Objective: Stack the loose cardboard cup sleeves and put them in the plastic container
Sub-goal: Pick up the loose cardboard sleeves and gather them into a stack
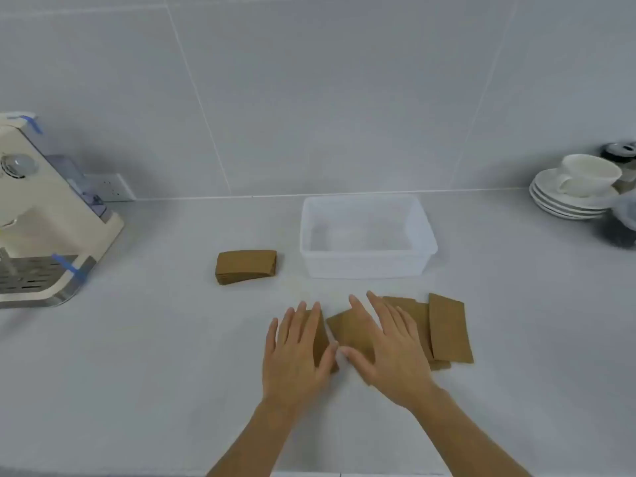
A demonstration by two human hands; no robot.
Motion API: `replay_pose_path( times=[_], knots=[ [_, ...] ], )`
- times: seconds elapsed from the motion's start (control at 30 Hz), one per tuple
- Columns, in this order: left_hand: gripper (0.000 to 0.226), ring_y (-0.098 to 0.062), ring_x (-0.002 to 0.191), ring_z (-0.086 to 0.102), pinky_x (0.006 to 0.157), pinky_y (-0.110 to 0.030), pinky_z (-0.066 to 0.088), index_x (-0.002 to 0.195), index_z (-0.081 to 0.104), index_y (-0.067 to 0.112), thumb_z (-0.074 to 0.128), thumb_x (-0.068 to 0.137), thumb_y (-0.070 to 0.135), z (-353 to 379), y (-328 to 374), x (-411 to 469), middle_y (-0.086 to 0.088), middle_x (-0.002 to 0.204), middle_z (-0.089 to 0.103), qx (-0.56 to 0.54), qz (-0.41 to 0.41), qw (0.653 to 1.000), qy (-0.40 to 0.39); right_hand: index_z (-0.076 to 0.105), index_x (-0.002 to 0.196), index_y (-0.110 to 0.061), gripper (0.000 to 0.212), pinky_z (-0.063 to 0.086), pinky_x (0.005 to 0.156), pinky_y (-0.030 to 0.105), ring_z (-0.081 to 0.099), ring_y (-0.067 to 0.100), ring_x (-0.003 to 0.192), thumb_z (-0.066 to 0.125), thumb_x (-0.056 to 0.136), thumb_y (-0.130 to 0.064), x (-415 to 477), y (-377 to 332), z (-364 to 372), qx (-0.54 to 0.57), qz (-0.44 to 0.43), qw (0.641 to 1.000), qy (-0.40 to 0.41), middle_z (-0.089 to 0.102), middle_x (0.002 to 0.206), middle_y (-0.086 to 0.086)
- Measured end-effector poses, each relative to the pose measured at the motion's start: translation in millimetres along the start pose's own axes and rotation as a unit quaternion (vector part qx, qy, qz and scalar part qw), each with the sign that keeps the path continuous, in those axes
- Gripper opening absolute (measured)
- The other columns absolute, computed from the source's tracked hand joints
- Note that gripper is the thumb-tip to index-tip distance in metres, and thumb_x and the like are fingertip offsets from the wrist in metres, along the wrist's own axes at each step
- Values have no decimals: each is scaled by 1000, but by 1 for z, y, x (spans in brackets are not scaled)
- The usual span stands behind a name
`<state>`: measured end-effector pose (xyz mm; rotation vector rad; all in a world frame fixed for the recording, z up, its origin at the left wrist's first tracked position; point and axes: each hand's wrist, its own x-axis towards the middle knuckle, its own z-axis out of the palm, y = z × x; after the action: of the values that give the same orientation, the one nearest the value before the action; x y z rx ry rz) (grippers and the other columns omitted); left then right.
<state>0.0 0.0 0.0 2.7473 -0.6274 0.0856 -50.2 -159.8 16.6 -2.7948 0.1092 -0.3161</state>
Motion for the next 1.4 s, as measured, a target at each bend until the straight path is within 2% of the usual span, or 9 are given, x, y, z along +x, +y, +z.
replay_pose_path(
  times=[0.23, 0.4, 0.5, 0.63, 0.7, 0.83, 1.03, 1.17, 1.4],
  knots=[
    [70, -26, 123, 53, 101, -51, 37, 130, 52, 16, 14, 90, 59, 15, -7, -8, -6, 131, 59, 47, -6, 998, -36, 45, 136, -21, 69, 46, 95, 46, 59, 28, 115, 36, 81, -62, -9, 6, 20, -46, 40, 996, -63, 60, 128, 14],
    [68, -18, 144, 12, 114, -33, -5, 147, 16, 26, 18, 89, 62, 33, -20, -13, 0, 156, 21, 49, -18, 997, -59, 56, 127, -15, 67, 51, 89, 44, 64, 25, 107, 29, 84, -59, -13, 5, 23, -73, 68, 990, -100, 67, 118, 12],
    [69, -16, 145, 4, 113, -31, -10, 147, 8, 28, 14, 88, 63, 36, -24, -12, 3, 159, 10, 62, -21, 996, -61, 66, 113, -14, 64, 53, 86, 44, 66, 24, 104, 26, 86, -56, -13, 3, 25, -91, 67, 989, -99, 70, 113, 11],
    [69, -16, 145, 5, 114, -32, -8, 147, 9, 28, 14, 88, 63, 37, -23, -11, 3, 159, 10, 63, -23, 996, -61, 70, 101, -12, 45, 56, 77, 41, 69, 26, 95, 66, 73, -46, -7, 1, 25, -102, 52, 990, -86, 72, 105, 14],
    [69, -16, 145, 5, 115, -33, -5, 147, 11, 28, 16, 88, 63, 36, -23, -10, 3, 159, 11, 60, -26, 996, -64, 67, 107, -10, 53, 54, 80, 39, 67, 24, 98, 75, 66, -42, -4, 0, 25, -95, 53, 991, -81, 70, 109, 11],
    [68, -16, 144, 10, 116, -34, -3, 146, 19, 28, 20, 87, 64, 30, -23, -6, 3, 157, 18, 55, -26, 996, -66, 27, 140, -16, 61, 29, 102, 34, 40, 20, 125, 45, 87, -38, 4, 3, 26, -41, 67, 989, -126, 43, 138, 0],
    [55, -14, 136, 30, 114, -32, 14, 135, 42, 23, 38, 90, 54, 3, -15, 11, 2, 147, 40, -161, -84, 983, -9, 29, 140, -17, 61, 28, 103, 35, 38, 23, 127, 51, 86, -35, 19, -6, 6, 75, 127, 981, -124, 45, 137, 3],
    [40, -11, 122, 44, 103, -28, 29, 124, 54, 25, 45, 91, 46, -23, 0, 18, 3, 134, 53, -545, -235, 804, -41, 35, 136, -17, 57, 31, 103, 34, 39, 21, 126, 53, 85, -34, 25, -23, -7, 132, 123, 979, -98, 45, 138, 2],
    [66, -30, 119, 50, 108, -42, 32, 123, 53, 7, 54, 78, 56, -24, -9, 9, -13, 128, 55, -861, -292, 403, -98, 39, 133, -21, 55, 35, 104, 33, 39, 16, 122, 56, 82, -33, 20, -60, -8, 237, 112, 959, -105, 44, 137, -3]
  ],
)
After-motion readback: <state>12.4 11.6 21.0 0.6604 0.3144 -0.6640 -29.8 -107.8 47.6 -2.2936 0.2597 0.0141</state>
